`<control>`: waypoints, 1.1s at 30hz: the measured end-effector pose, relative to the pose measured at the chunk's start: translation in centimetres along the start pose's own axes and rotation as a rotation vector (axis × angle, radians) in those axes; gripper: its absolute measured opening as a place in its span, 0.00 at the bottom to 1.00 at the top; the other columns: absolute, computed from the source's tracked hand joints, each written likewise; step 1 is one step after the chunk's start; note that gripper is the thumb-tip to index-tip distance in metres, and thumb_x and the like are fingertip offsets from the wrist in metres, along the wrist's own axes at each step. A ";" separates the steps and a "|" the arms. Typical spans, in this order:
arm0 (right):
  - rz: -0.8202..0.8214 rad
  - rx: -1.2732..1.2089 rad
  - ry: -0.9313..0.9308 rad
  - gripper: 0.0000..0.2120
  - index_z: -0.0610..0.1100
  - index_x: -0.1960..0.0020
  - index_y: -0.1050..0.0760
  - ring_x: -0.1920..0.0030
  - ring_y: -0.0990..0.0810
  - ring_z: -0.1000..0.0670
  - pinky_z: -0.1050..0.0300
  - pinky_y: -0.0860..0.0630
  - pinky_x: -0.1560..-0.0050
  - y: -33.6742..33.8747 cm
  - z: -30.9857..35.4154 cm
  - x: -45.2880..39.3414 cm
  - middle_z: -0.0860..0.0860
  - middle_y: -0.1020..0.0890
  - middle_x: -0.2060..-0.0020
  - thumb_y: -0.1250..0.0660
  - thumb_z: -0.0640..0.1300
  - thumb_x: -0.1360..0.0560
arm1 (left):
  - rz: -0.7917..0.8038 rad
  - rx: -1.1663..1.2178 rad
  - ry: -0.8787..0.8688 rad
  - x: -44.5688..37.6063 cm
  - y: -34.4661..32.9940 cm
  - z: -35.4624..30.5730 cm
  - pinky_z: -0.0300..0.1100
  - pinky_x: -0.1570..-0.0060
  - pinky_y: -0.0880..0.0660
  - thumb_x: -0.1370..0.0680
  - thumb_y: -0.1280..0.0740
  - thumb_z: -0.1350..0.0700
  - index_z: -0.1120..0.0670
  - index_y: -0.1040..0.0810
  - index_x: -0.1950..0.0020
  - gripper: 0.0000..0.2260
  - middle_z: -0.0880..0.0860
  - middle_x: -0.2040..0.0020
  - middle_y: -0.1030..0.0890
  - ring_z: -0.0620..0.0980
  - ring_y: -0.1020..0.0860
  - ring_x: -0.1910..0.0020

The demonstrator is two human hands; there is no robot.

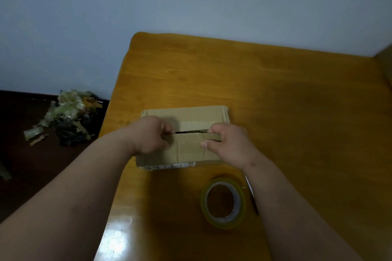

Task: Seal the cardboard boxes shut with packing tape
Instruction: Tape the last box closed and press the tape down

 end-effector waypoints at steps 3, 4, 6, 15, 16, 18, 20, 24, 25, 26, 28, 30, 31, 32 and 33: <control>0.041 -0.030 -0.032 0.05 0.57 0.58 0.25 0.47 0.23 0.46 0.44 0.24 0.44 -0.1 -0.7 0.1 0.53 0.20 0.54 0.30 0.52 0.25 | -0.022 0.008 0.040 0.2 0.5 1.6 0.40 0.62 0.33 0.24 0.28 0.54 0.43 0.25 0.59 0.08 0.45 0.58 0.24 0.48 0.27 0.55; 0.041 -0.036 -0.038 0.06 0.56 0.58 0.25 0.48 0.22 0.46 0.45 0.23 0.45 -0.1 -0.8 0.2 0.53 0.20 0.55 0.29 0.54 0.27 | -0.030 0.016 0.043 0.3 0.5 1.9 0.40 0.64 0.34 0.24 0.28 0.54 0.43 0.26 0.61 0.10 0.45 0.60 0.25 0.47 0.27 0.56; 0.034 -0.030 -0.039 0.08 0.54 0.59 0.25 0.50 0.22 0.46 0.46 0.23 0.47 -0.3 -0.9 0.1 0.54 0.20 0.57 0.27 0.54 0.29 | -0.039 0.086 0.042 0.4 0.2 2.2 0.38 0.63 0.33 0.24 0.28 0.55 0.45 0.24 0.58 0.07 0.43 0.60 0.24 0.47 0.26 0.54; -0.051 0.310 -0.010 0.19 0.52 0.47 0.23 0.47 0.24 0.51 0.47 0.33 0.38 0.3 1.0 1.0 0.57 0.22 0.52 0.35 0.66 0.27 | -0.021 0.016 0.066 1.3 -0.4 0.8 0.42 0.59 0.28 0.25 0.30 0.44 0.44 0.26 0.56 0.07 0.48 0.55 0.22 0.47 0.25 0.56; -0.096 0.417 -0.006 0.23 0.53 0.45 0.24 0.45 0.26 0.51 0.46 0.36 0.39 0.2 1.5 1.1 0.57 0.23 0.50 0.37 0.69 0.28 | -0.085 -0.065 0.095 1.2 -0.5 0.3 0.44 0.56 0.25 0.27 0.29 0.40 0.44 0.26 0.53 0.11 0.48 0.54 0.21 0.48 0.24 0.55; -0.149 0.530 -0.009 0.26 0.54 0.44 0.24 0.43 0.28 0.49 0.44 0.39 0.41 0.0 2.3 1.2 0.55 0.23 0.48 0.39 0.73 0.30 | -0.198 -0.127 0.109 0.9 -1.1 -0.6 0.48 0.50 0.23 0.29 0.28 0.39 0.45 0.24 0.46 0.17 0.47 0.53 0.20 0.49 0.23 0.52; -0.158 0.538 0.001 0.22 0.55 0.50 0.25 0.43 0.29 0.47 0.42 0.40 0.41 0.1 2.4 1.2 0.55 0.24 0.51 0.41 0.72 0.28 | -0.240 -0.033 0.096 0.9 -1.5 -0.6 0.48 0.51 0.22 0.29 0.27 0.42 0.46 0.22 0.46 0.15 0.47 0.55 0.19 0.50 0.22 0.53; -0.161 0.549 0.047 0.19 0.54 0.60 0.30 0.48 0.29 0.48 0.42 0.40 0.41 0.3 2.1 1.3 0.55 0.25 0.59 0.48 0.67 0.22 | -0.200 0.105 0.025 1.1 -1.1 -0.1 0.44 0.61 0.26 0.24 0.30 0.46 0.48 0.20 0.54 0.07 0.49 0.61 0.19 0.50 0.22 0.58; -0.162 0.555 0.037 0.20 0.54 0.60 0.30 0.48 0.29 0.48 0.41 0.40 0.41 0.3 2.0 1.2 0.54 0.25 0.59 0.48 0.67 0.22 | -0.204 0.103 0.005 1.2 -0.9 -0.2 0.44 0.61 0.27 0.23 0.32 0.45 0.48 0.20 0.55 0.08 0.49 0.61 0.20 0.50 0.22 0.59; -0.156 0.564 0.020 0.22 0.54 0.60 0.29 0.48 0.29 0.48 0.41 0.40 0.40 0.1 2.0 1.2 0.54 0.24 0.59 0.48 0.69 0.24 | -0.213 0.089 -0.007 1.2 -0.9 -0.4 0.44 0.61 0.27 0.23 0.33 0.43 0.47 0.20 0.55 0.09 0.49 0.62 0.20 0.50 0.22 0.59; -0.143 0.589 -0.004 0.26 0.53 0.57 0.25 0.48 0.29 0.48 0.40 0.40 0.40 -0.4 2.0 1.1 0.54 0.24 0.58 0.48 0.73 0.27 | -0.258 0.042 -0.013 1.2 -0.9 -0.9 0.44 0.59 0.29 0.24 0.33 0.39 0.46 0.22 0.56 0.11 0.47 0.62 0.20 0.49 0.22 0.58; -0.141 0.578 -0.004 0.26 0.53 0.56 0.23 0.48 0.29 0.48 0.41 0.40 0.40 -0.7 2.2 1.1 0.54 0.24 0.58 0.48 0.72 0.26 | -0.323 0.055 -0.001 1.2 -1.0 -1.2 0.44 0.56 0.32 0.23 0.33 0.40 0.47 0.24 0.58 0.12 0.47 0.62 0.20 0.49 0.23 0.58; -0.143 0.561 0.005 0.25 0.53 0.57 0.23 0.48 0.28 0.48 0.41 0.40 0.40 -0.7 2.3 1.2 0.54 0.23 0.59 0.48 0.70 0.24 | -0.346 0.078 0.005 1.2 -1.0 -1.2 0.45 0.55 0.33 0.22 0.34 0.42 0.48 0.24 0.60 0.12 0.47 0.63 0.20 0.49 0.23 0.59; -0.148 0.548 0.019 0.24 0.53 0.59 0.23 0.48 0.28 0.48 0.42 0.40 0.40 -0.7 2.5 1.2 0.54 0.23 0.59 0.49 0.68 0.22 | -0.357 0.093 0.007 1.2 -1.0 -1.2 0.45 0.53 0.35 0.22 0.35 0.43 0.48 0.26 0.63 0.14 0.48 0.64 0.21 0.49 0.23 0.60; -0.155 0.537 0.033 0.24 0.53 0.60 0.25 0.49 0.27 0.48 0.42 0.41 0.41 -0.6 2.5 1.3 0.54 0.23 0.60 0.50 0.66 0.21 | -0.365 0.094 0.006 1.3 -1.1 -1.3 0.45 0.52 0.36 0.21 0.36 0.43 0.49 0.27 0.65 0.15 0.48 0.66 0.22 0.49 0.24 0.61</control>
Point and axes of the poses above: each hand's wrist, its own x-axis away from the middle knuckle, its own y-axis out of the back of the hand, z = x × y, the point moved 8 cm from there along -x, towards the middle knuckle
